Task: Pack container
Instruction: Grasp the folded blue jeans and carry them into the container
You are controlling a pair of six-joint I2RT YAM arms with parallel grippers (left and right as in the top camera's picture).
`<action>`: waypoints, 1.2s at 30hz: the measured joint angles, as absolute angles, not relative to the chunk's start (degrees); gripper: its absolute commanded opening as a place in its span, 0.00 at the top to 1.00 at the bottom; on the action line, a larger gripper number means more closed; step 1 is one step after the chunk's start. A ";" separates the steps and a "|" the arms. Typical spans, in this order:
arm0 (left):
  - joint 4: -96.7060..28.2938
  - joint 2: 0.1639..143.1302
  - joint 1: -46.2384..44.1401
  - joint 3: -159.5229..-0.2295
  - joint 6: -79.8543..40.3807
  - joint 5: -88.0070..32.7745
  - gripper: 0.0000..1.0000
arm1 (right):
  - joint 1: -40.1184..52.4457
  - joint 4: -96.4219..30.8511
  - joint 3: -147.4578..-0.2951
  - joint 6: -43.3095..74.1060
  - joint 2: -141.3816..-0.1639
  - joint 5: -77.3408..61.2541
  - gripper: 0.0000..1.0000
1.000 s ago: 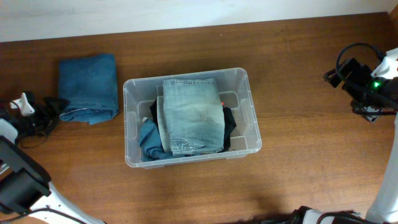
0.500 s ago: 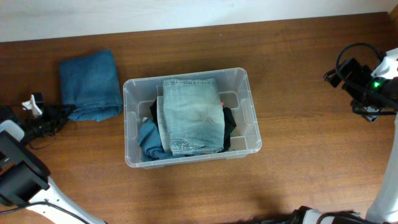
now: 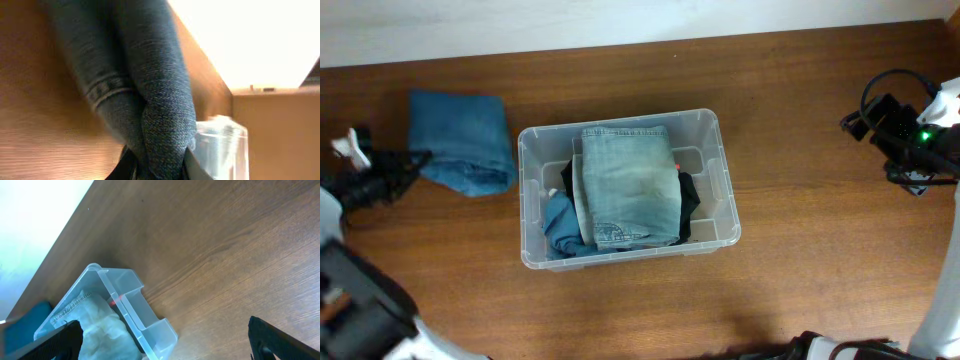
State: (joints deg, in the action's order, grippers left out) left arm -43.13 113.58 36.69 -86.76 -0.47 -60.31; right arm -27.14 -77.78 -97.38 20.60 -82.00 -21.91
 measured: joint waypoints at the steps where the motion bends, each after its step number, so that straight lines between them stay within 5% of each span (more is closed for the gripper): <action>1: -43.64 109.43 35.94 -86.76 -0.54 -60.14 1.00 | -27.14 -77.78 -97.38 20.62 -82.00 -21.89 0.02; 13: -42.74 68.05 13.72 -86.87 -4.14 -64.69 0.99 | -27.14 -77.76 -97.38 20.60 -82.00 -21.89 0.02; 20: -47.16 71.13 -4.73 -86.85 -0.67 -63.13 0.99 | -27.14 -77.76 -97.38 20.58 -82.00 -21.89 0.02; 25: -49.98 79.24 -14.55 -86.78 -0.45 -49.69 0.99 | -27.14 -77.76 -97.38 20.60 -82.00 -21.89 0.02; 30: -52.25 84.44 -18.11 -85.86 -2.35 -37.45 1.00 | -27.14 -77.76 -97.38 20.62 -82.00 -21.89 0.02; 36: -52.14 87.99 -18.33 -84.36 -0.32 -38.63 1.00 | -27.14 -77.76 -97.38 20.60 -82.00 -21.89 0.02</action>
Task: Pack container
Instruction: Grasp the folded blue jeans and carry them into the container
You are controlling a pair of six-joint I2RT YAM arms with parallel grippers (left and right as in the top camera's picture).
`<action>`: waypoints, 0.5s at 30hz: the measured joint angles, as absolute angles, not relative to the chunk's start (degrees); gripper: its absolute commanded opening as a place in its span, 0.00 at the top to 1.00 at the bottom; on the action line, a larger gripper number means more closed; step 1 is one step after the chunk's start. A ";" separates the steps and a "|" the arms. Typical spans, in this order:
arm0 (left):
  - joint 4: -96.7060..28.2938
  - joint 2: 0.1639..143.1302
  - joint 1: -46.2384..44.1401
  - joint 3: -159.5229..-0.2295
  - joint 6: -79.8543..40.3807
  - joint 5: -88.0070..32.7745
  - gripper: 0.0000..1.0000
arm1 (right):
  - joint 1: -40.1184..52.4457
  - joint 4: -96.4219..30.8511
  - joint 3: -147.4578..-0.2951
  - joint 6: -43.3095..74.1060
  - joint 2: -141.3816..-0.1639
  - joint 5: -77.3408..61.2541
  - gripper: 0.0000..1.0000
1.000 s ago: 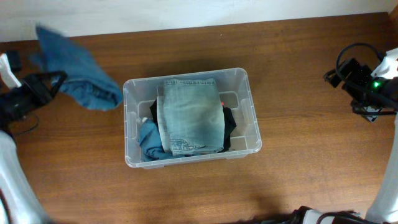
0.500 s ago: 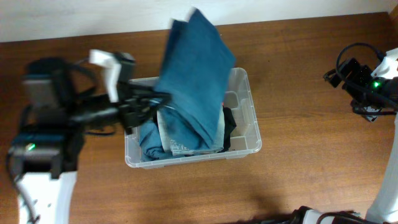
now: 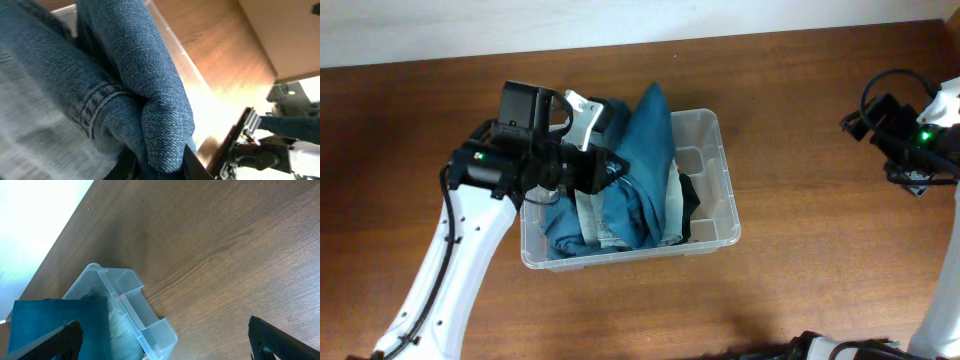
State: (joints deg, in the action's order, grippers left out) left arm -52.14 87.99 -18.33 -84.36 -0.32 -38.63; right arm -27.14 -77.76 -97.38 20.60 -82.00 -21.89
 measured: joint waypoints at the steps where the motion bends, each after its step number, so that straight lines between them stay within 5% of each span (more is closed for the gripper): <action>1: -51.59 88.12 -18.31 -84.27 0.25 -39.62 1.00 | -27.14 -77.76 -97.38 20.58 -82.00 -21.89 0.02; 8: -48.40 89.52 -18.76 -83.66 4.47 -52.49 1.00 | -27.14 -77.78 -97.38 20.60 -82.00 -21.89 0.02; 15: -53.01 89.52 -18.63 -83.61 2.57 -36.84 0.99 | -27.14 -77.76 -97.38 20.60 -82.00 -21.89 0.02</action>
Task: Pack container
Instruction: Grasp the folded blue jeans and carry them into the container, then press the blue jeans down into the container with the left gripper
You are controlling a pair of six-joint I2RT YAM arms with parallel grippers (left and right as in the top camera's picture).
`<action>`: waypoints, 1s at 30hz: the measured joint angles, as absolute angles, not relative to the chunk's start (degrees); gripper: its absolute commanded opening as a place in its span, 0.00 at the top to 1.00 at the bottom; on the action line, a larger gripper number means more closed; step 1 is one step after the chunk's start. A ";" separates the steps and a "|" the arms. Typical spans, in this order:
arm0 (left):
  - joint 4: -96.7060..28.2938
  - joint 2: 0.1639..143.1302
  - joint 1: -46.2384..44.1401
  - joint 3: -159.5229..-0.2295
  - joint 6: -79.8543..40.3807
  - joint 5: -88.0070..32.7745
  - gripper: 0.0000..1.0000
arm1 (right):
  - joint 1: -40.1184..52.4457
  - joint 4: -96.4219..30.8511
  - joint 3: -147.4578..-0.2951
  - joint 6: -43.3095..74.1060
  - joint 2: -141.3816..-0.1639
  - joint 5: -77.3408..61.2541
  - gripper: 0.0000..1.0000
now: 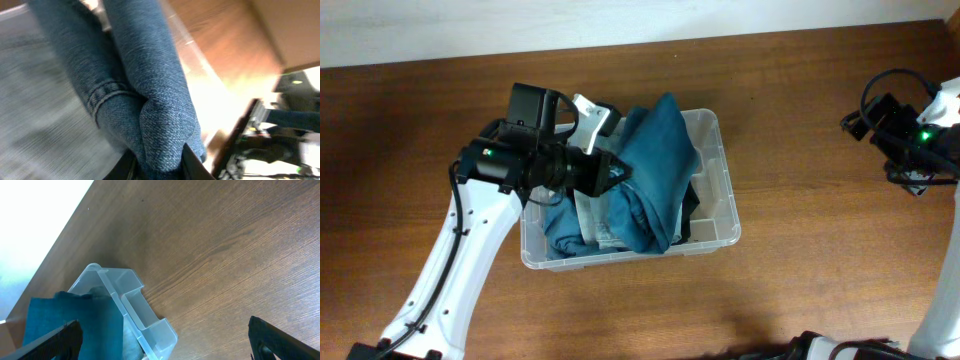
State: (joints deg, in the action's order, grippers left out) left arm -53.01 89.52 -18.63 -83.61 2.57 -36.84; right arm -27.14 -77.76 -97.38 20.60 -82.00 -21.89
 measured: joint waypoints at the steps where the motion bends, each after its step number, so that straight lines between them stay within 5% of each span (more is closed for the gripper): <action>1: -53.67 89.52 -18.63 -83.61 2.57 -35.18 1.00 | -27.14 -77.78 -97.38 20.60 -82.00 -21.89 0.02; 6: -58.46 89.93 -18.63 -83.64 2.57 -20.93 0.99 | -27.14 -77.76 -97.38 20.60 -82.00 -21.89 0.02; 8: -58.76 91.15 -18.57 -83.64 2.57 -14.92 0.89 | -27.14 -77.76 -97.38 20.58 -82.00 -21.89 0.02; 9: -58.70 92.12 -18.22 -83.64 2.57 -11.31 0.72 | -27.14 -77.76 -97.38 20.58 -82.00 -21.89 0.02; 10: -58.65 92.31 -17.96 -83.64 2.57 -9.89 0.37 | -27.14 -77.76 -97.38 20.62 -82.00 -21.89 0.02; 11: -58.74 92.38 -17.61 -83.64 2.24 -8.54 0.14 | -27.14 -77.76 -97.38 20.60 -82.00 -21.89 0.02; 20: -66.30 92.38 -9.39 -90.45 2.15 0.38 0.13 | -27.14 -77.76 -97.38 20.60 -82.00 -21.89 0.02; 24: -60.23 92.07 -9.91 -97.01 2.63 -8.12 0.44 | -27.14 -77.76 -97.38 20.60 -82.00 -21.89 0.02; 30: -49.10 93.45 -15.53 -97.67 6.35 -17.12 0.53 | -27.14 -77.76 -97.38 20.62 -82.00 -21.91 0.02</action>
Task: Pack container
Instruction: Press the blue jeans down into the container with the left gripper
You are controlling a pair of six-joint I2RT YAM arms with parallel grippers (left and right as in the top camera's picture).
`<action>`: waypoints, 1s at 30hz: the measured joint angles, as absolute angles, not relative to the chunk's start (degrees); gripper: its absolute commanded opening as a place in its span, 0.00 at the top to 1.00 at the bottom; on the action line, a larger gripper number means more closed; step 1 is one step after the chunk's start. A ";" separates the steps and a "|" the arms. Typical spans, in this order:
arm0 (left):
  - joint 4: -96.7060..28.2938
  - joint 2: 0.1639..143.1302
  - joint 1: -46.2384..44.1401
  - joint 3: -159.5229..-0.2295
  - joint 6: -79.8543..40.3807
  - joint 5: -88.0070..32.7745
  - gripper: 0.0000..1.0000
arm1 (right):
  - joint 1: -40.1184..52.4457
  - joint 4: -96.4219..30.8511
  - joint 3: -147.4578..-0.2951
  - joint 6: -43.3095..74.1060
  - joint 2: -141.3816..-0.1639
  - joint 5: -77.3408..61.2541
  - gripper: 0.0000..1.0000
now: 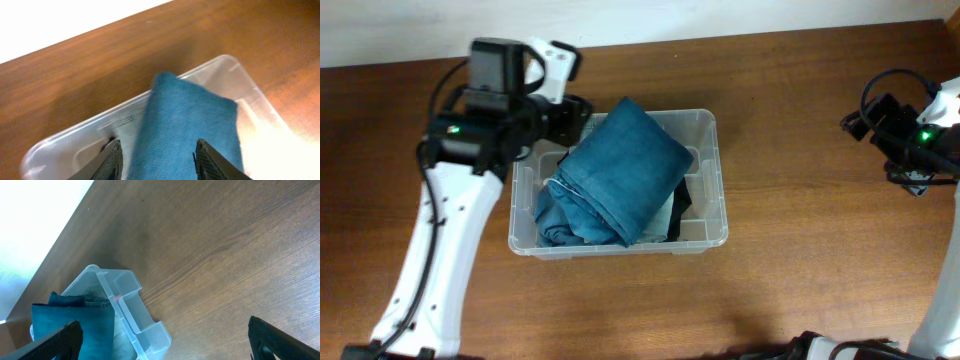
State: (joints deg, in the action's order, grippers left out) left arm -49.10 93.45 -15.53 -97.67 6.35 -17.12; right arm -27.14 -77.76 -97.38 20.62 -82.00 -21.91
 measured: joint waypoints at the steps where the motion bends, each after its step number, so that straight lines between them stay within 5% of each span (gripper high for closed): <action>1: -48.05 95.11 -16.71 -97.73 6.98 -17.65 0.53 | -27.14 -77.78 -97.38 20.60 -82.00 -21.89 0.02; 13: -52.90 120.55 -18.63 -101.25 10.07 -21.34 0.61 | -27.14 -77.76 -97.38 20.60 -82.04 -21.89 0.02; 17: -58.98 120.57 -18.61 -104.29 9.34 -21.12 0.60 | -27.14 -77.78 -97.38 20.62 -82.04 -21.89 0.02; 23: -69.69 114.30 -19.31 -109.67 8.27 -14.15 0.46 | -27.14 -77.78 -97.38 20.60 -82.04 -21.89 0.02; 30: -83.48 99.02 -19.33 -112.90 6.57 -5.34 0.46 | -27.14 -77.76 -97.38 20.58 -82.04 -21.91 0.02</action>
